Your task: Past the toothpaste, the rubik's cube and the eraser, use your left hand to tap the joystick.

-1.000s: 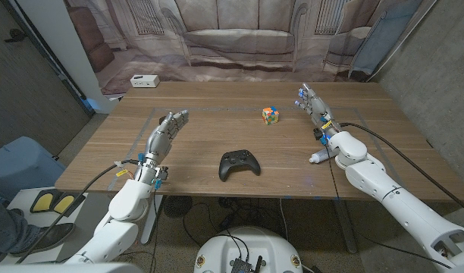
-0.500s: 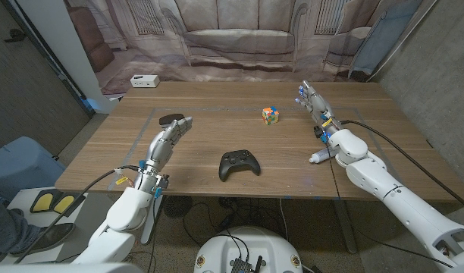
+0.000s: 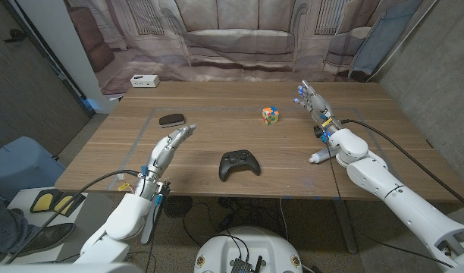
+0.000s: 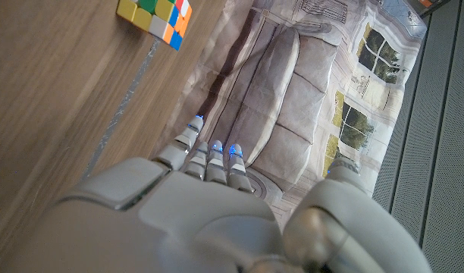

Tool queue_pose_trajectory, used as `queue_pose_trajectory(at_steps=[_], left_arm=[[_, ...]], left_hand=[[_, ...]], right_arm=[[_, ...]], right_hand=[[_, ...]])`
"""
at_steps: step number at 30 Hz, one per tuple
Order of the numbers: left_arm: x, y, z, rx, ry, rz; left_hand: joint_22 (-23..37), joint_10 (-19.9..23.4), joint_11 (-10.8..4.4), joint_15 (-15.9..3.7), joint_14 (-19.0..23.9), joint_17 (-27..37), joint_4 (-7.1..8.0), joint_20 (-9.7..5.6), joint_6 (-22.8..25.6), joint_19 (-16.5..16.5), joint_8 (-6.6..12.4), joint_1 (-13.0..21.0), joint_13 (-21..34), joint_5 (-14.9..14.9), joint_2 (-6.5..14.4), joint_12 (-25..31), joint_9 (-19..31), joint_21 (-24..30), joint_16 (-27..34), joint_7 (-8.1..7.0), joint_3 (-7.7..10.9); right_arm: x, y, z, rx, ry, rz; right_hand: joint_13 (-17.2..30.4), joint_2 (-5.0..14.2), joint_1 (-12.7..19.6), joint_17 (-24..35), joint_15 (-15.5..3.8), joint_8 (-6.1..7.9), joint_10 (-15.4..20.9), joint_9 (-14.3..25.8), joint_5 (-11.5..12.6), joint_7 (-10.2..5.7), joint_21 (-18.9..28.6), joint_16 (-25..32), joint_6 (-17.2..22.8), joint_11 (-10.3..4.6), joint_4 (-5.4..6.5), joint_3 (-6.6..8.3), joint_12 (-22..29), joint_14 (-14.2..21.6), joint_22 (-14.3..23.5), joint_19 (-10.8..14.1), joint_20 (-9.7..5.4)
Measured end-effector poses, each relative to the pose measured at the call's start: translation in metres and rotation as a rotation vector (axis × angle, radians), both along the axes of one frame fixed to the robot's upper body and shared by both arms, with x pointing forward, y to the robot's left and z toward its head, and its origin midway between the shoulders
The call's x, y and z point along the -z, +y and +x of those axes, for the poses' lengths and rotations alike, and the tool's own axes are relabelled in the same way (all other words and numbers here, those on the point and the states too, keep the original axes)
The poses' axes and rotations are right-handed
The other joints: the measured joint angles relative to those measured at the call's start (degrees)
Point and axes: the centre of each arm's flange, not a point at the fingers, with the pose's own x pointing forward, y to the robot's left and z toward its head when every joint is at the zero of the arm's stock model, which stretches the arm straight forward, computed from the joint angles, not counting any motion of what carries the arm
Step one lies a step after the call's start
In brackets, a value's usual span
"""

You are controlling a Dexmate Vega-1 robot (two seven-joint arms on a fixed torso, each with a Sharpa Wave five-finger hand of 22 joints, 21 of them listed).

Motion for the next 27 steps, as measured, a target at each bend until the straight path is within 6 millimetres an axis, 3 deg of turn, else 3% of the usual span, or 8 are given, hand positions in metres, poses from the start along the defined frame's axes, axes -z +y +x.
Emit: queue_pose_trajectory(at_steps=[8,20,21,25,27], left_arm=[[-0.006,-0.005,-0.007,-0.100,-0.033,0.088],[-0.018,-0.017,-0.021,-0.237,-0.124,0.170],[-0.018,-0.018,-0.021,-0.308,-0.156,0.222],[-0.024,-0.024,-0.029,-0.289,-0.177,0.227],[-0.023,-0.025,-0.029,-0.364,-0.202,0.288]], left_hand=[[0.0,0.0,-0.02,-0.14,0.1,0.0,-0.07,0.13,1.9,0.1,0.28,0.0,0.0,0.0,0.0,0.0,0.0,-0.3,0.0,-1.10,-0.07],[0.0,4.4,-0.50,-0.61,4.1,0.0,0.17,0.56,6.2,3.5,0.50,-0.5,0.0,0.0,0.5,0.5,0.0,-0.3,0.0,-1.81,-0.31],[0.0,4.4,-0.51,-0.61,4.1,0.1,0.17,0.56,6.3,3.5,0.50,-0.8,0.0,0.0,0.8,0.5,0.0,-0.3,0.0,-1.89,-0.31],[0.0,5.0,-0.51,-0.92,4.4,0.3,0.66,0.56,7.2,3.5,0.49,-0.9,0.0,0.0,2.5,0.5,0.0,-0.3,0.0,-1.99,0.18],[0.0,5.0,-0.51,-0.92,4.4,0.3,0.97,0.56,7.9,3.5,0.49,-0.5,0.0,0.0,3.6,0.5,0.0,-0.3,0.0,-2.07,0.53]], right_arm=[[-0.001,0.003,0.001,-0.003,-0.002,-0.006],[-0.002,0.002,-0.001,0.000,-0.004,-0.011],[-0.002,0.001,-0.001,0.002,-0.004,-0.011],[-0.001,-0.001,-0.003,0.002,-0.004,-0.012],[0.000,-0.001,-0.003,0.002,-0.004,-0.011]], right_hand=[[0.0,0.00,0.0,0.0,0.00,0.00,0.0,0.0,0.0,0.00,-0.3,0.0,0.0,0.00,-0.06,0.07,0.0,0.0,0.0,0.0,0.00],[0.0,0.00,0.0,0.0,0.00,-0.22,0.0,0.0,0.0,0.00,-0.3,0.0,0.0,0.00,-0.06,0.06,0.0,0.0,0.0,0.0,0.00],[0.0,0.00,0.0,0.0,0.00,-0.22,0.0,0.0,0.0,0.00,-0.3,0.0,0.0,0.00,-0.06,0.06,0.0,0.0,0.0,0.0,0.00],[0.0,0.00,0.0,0.0,0.00,-0.22,0.0,0.0,0.0,0.00,-0.3,0.0,0.0,0.00,-0.06,0.06,0.0,0.0,0.0,0.0,0.00],[0.0,0.00,0.0,0.0,0.00,-0.22,0.0,0.0,0.0,0.00,-0.3,0.0,0.0,0.00,-0.06,0.06,0.0,0.0,0.0,0.0,0.00]])
